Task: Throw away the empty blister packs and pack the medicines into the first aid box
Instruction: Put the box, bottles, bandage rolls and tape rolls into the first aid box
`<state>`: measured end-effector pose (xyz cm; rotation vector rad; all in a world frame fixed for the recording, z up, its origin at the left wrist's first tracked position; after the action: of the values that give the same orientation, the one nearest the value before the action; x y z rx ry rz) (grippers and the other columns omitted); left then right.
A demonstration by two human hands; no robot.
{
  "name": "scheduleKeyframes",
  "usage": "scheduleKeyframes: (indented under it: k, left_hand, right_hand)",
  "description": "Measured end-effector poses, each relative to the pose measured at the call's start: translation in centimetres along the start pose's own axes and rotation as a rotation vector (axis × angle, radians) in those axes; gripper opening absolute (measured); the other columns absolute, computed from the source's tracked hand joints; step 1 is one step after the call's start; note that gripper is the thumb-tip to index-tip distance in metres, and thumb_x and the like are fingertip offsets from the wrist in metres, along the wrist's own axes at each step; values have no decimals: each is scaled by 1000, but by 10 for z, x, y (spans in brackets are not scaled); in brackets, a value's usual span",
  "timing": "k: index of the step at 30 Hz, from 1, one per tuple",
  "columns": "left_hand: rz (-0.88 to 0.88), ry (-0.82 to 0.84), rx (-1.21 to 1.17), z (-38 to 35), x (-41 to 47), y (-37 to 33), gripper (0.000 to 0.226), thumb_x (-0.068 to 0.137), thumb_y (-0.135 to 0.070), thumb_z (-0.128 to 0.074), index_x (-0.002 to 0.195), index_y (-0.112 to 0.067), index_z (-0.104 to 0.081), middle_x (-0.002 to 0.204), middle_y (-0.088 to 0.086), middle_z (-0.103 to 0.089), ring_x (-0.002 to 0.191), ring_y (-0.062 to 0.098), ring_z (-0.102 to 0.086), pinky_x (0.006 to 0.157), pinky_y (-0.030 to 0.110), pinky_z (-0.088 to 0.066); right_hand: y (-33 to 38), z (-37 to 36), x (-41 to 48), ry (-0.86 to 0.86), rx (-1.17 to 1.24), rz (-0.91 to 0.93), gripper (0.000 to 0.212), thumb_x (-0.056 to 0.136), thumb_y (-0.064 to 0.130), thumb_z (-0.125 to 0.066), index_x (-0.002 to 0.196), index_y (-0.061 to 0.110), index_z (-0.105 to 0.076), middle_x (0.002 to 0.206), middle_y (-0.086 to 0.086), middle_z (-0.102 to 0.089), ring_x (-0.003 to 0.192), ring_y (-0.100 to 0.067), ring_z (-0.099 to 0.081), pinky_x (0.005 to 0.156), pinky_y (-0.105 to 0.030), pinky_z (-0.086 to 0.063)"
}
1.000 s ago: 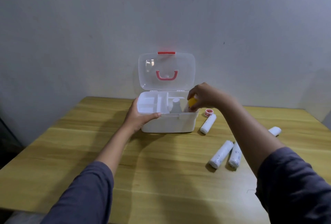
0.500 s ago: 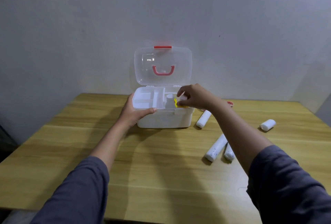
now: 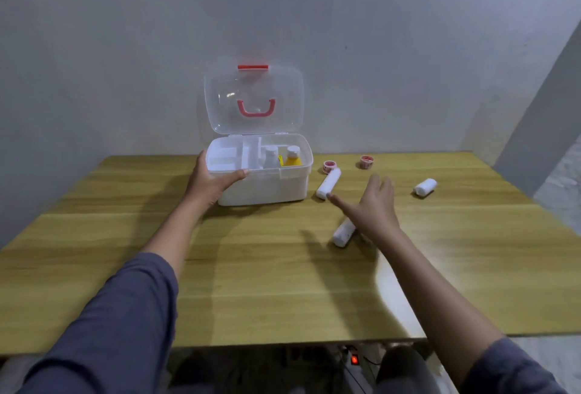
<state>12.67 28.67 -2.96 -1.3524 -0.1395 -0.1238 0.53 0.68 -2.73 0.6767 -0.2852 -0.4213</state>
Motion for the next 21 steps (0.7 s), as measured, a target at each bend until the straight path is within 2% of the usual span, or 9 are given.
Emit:
scheduleKeyframes:
  k: [2,4,7,10,14,16,18,21]
  left_hand:
    - [7,2,13,1,-2,0,119,35,-65,-88,138,-28,-42,131,-4,-59,121,17,-57,103,44,-47]
    - [14,5,33,1,-4,-2,120,36,-66,-87,139,-27,-40,133,-3,-58,122,18,-56,104,44,-46]
    - [15,6,59,-1,-6,-8,118,39,-60,-84,141,-25,-39,135,-2,-55,124,19,-53,106,43,-45]
    - [14,-2,64,-3,-7,-11,117,38,-58,-81,142,-23,-39,136,0,-54,123,20,-52,105,42,-45]
    - [12,-6,54,-4,-7,-10,115,40,-57,-81,141,-23,-38,136,0,-53,124,20,-52,105,43,-45]
    - [2,-14,43,-4,-8,-8,110,42,-56,-83,138,-25,-39,134,0,-54,124,20,-52,105,44,-45]
    - [-13,-20,47,-3,-8,-6,107,43,-58,-85,136,-28,-42,133,-2,-55,124,18,-52,105,45,-45]
    - [-22,-17,57,-2,-7,-6,109,41,-63,-87,135,-30,-44,133,-5,-56,123,17,-53,104,45,-46]
  right_hand:
    - [-8,-10,-13,72,-50,-114,118,69,68,-59,146,3,1,155,-26,8,145,-33,11,119,-44,-4]
    - [-10,-20,-19,94,-63,-146,119,70,67,-60,146,2,5,154,-27,10,145,-34,12,119,-45,-3]
    - [-13,-30,-15,38,-37,-77,102,77,53,-63,143,-2,-8,153,-26,-11,143,-36,-14,117,-44,-19]
    - [-15,-31,-5,14,-7,22,66,83,28,-61,133,-2,-30,138,-20,-38,128,-33,-38,104,-37,-34]
    - [-15,-30,10,-14,-328,158,38,87,22,-48,118,0,-45,121,-21,-54,110,-37,-48,91,-40,-37]
    - [-15,-28,19,-5,-379,217,29,89,21,-44,109,1,-49,113,-20,-59,104,-37,-51,84,-41,-38]
    - [-17,-25,29,-35,-235,184,24,89,21,-45,102,2,-52,107,-21,-61,99,-38,-54,76,-40,-39]
    - [-15,-18,42,-151,162,122,20,88,18,-50,101,2,-52,101,-19,-59,93,-35,-53,73,-37,-39]
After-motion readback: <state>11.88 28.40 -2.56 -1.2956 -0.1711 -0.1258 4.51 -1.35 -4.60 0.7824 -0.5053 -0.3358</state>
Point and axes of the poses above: each hand's wrist, its own x-axis towards the middle knuckle, its own z-axis out of the back of the hand, y = z × x, the point moved 1 cm from there along x, towards the middle knuckle
